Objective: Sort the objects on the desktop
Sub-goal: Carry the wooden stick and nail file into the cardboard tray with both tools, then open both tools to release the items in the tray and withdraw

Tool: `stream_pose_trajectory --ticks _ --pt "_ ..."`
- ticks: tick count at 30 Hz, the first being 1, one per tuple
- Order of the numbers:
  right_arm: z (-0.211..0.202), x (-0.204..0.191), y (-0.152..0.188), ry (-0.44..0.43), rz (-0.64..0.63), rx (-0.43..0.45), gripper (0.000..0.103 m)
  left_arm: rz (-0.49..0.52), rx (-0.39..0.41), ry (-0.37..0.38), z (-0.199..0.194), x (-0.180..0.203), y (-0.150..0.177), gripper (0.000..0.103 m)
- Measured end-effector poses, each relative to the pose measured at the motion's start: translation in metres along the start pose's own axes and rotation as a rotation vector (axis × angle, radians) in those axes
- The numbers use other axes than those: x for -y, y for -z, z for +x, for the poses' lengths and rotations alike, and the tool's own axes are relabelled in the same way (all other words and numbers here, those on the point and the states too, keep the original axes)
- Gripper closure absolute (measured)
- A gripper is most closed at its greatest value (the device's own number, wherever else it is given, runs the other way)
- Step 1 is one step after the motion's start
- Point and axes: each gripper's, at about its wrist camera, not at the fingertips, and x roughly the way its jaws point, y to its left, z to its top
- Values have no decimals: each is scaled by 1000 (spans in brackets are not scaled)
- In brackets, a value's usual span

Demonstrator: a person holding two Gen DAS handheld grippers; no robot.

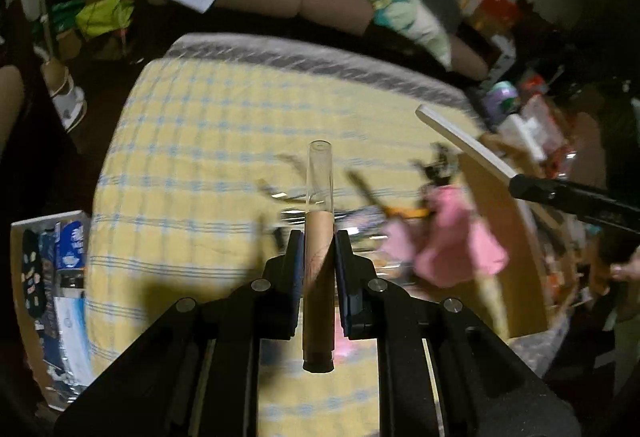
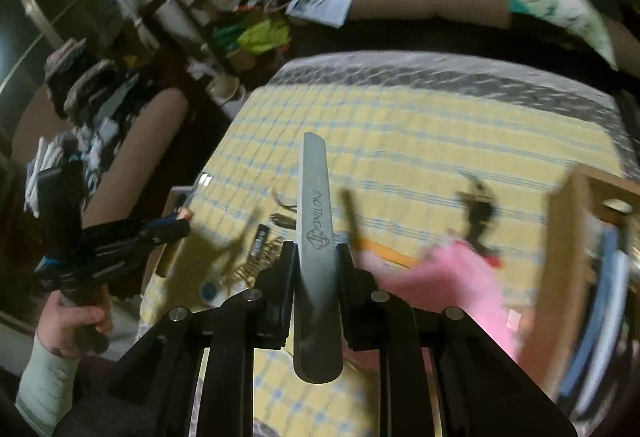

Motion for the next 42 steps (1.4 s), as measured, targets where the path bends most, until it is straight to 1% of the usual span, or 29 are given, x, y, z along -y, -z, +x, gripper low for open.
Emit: stream_pose_trajectory --ticks 1,2,4,7,8,10,12,13,16,20,23,24,26,28,31,34,36,38,39,40,41,42 --pt "-18 10 5 8 21 29 84 13 11 21 -5 19 0 89" --pt "-32 19 10 19 37 46 84 22 15 28 -6 28 -2 89" --pt "-63 46 23 48 88 88 84 43 21 63 -5 60 -2 89" --pt "-102 93 44 118 167 128 84 49 13 145 6 109 0 89" --pt "-113 108 51 143 194 138 84 46 8 165 10 119 2 89" --pt "-129 140 67 221 235 147 84 50 -11 214 29 156 2 89" --pt "-131 162 79 259 270 144 84 49 -27 249 42 182 3 89" --pt "-130 172 84 264 293 145 84 50 -40 268 53 199 3 89" --pt "-120 198 100 303 341 134 84 53 -69 304 81 242 1 89" --pt "-102 222 117 286 379 92 84 30 -99 342 113 282 -1 89" --pt "-89 230 125 280 389 45 81 7 -128 360 136 302 2 89" --pt "-90 232 128 260 404 45 80 5 -134 359 142 309 3 89" --pt "-98 236 134 216 432 66 79 0 -149 361 157 321 5 89" --pt "-111 237 138 192 436 98 70 -15 -159 361 167 329 7 89" --pt "-134 237 141 169 432 141 68 -78 -174 376 185 334 11 89" --pt "-149 234 143 193 398 146 62 -155 -192 385 203 335 17 90" --pt "-155 233 144 209 377 146 62 -210 -209 392 215 333 24 90" --pt "-157 234 147 222 373 142 62 -221 -211 372 221 335 28 90" --pt "-158 235 149 231 369 140 62 -211 -204 360 220 337 29 88" --pt "-157 236 151 237 366 136 62 -208 -202 358 219 338 31 79" --pt "-155 236 152 241 364 129 62 -205 -199 368 216 340 30 73" --pt "-155 238 155 241 363 126 62 -196 -190 380 211 341 30 63"
